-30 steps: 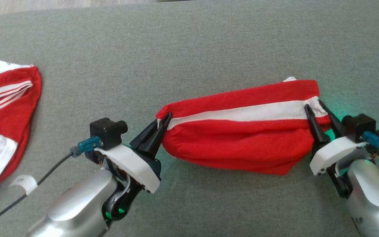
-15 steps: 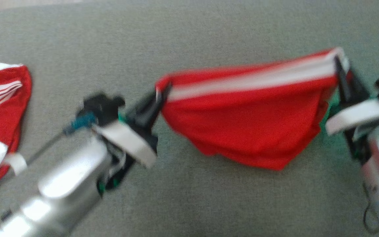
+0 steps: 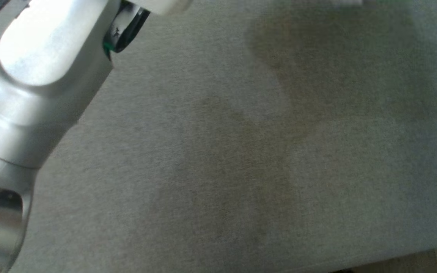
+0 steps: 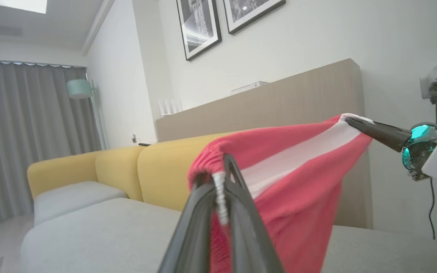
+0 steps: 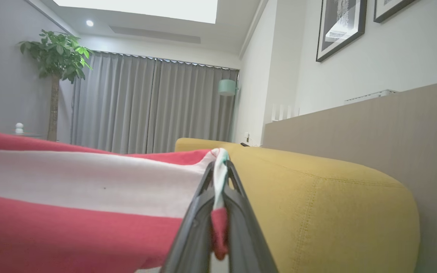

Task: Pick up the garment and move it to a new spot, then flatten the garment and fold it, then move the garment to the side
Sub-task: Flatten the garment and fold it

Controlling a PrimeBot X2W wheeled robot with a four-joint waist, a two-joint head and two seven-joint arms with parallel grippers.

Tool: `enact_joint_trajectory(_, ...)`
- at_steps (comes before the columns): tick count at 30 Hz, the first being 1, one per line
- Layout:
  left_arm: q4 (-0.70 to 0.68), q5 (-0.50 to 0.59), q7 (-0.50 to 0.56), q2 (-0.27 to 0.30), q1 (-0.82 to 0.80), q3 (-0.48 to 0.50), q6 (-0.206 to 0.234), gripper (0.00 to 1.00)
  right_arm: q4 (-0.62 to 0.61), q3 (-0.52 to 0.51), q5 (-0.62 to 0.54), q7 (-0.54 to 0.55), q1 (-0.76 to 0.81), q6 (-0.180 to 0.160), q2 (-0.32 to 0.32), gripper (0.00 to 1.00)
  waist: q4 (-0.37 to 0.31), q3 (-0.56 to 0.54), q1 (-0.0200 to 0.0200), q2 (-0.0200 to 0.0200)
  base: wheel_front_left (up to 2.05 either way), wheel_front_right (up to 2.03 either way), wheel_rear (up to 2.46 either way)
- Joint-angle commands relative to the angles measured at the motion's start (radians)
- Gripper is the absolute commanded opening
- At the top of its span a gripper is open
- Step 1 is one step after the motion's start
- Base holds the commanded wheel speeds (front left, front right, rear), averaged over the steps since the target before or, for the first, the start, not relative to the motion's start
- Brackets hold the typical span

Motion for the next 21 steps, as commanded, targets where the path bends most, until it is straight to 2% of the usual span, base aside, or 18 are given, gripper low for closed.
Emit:
enact_joint_trajectory(1, -0.004, 0.007, -0.008, 0.028, 0.006, 0.043, -0.003, 0.0, -0.04, -0.015, -0.011, -0.002, 0.04, -0.001, 0.001, 0.0, -0.026, 0.025, -0.0003, 0.0, 0.0, 0.0, 0.0)
enact_joint_trajectory(6, -0.019, 0.018, -0.018, 0.033, 0.194, 0.028, -0.005, 0.0, -0.102, -0.041, -0.018, -0.002, 0.217, -0.001, 0.067, 0.0, -0.033, 0.026, -0.0003, 0.0, 0.0, 0.0, 0.0)
enact_joint_trajectory(14, -0.117, 0.069, -0.019, 0.025, 0.672, 0.03, 0.006, 0.0, -0.122, -0.034, -0.054, -0.002, 0.617, -0.001, 0.189, 0.0, -0.018, -0.011, -0.0003, 0.0, 0.0, 0.0, 0.0)
enact_joint_trajectory(15, -0.12, 0.075, -0.019, 0.022, 0.72, 0.042, 0.01, 0.0, -0.116, -0.026, -0.05, -0.002, 0.65, -0.001, 0.201, 0.19, -0.021, -0.019, -0.0003, 0.0, 0.0, 0.0, 0.0)
enact_joint_trajectory(16, -0.123, 0.08, -0.019, 0.019, 0.765, 0.057, 0.013, 0.0, -0.11, -0.018, -0.046, -0.002, 0.679, -0.001, 0.212, 0.48, -0.025, -0.028, -0.0003, 0.0, 0.0, 0.0, 0.0)
enact_joint_trajectory(17, -0.125, 0.086, -0.019, 0.015, 0.806, 0.075, 0.016, 0.0, -0.104, -0.015, -0.044, -0.002, 0.703, -0.001, 0.221, 1.0, -0.028, -0.038, -0.0003, 0.0, 0.0, 0.0, 0.0)
enact_joint_trajectory(21, -0.13, 0.115, -0.019, -0.01, 0.927, 0.15, 0.012, 0.0, -0.084, -0.012, -0.031, -0.002, 0.789, -0.001, 0.238, 1.0, -0.028, -0.08, -0.0003, 0.0, 0.0, 0.0, 0.0)
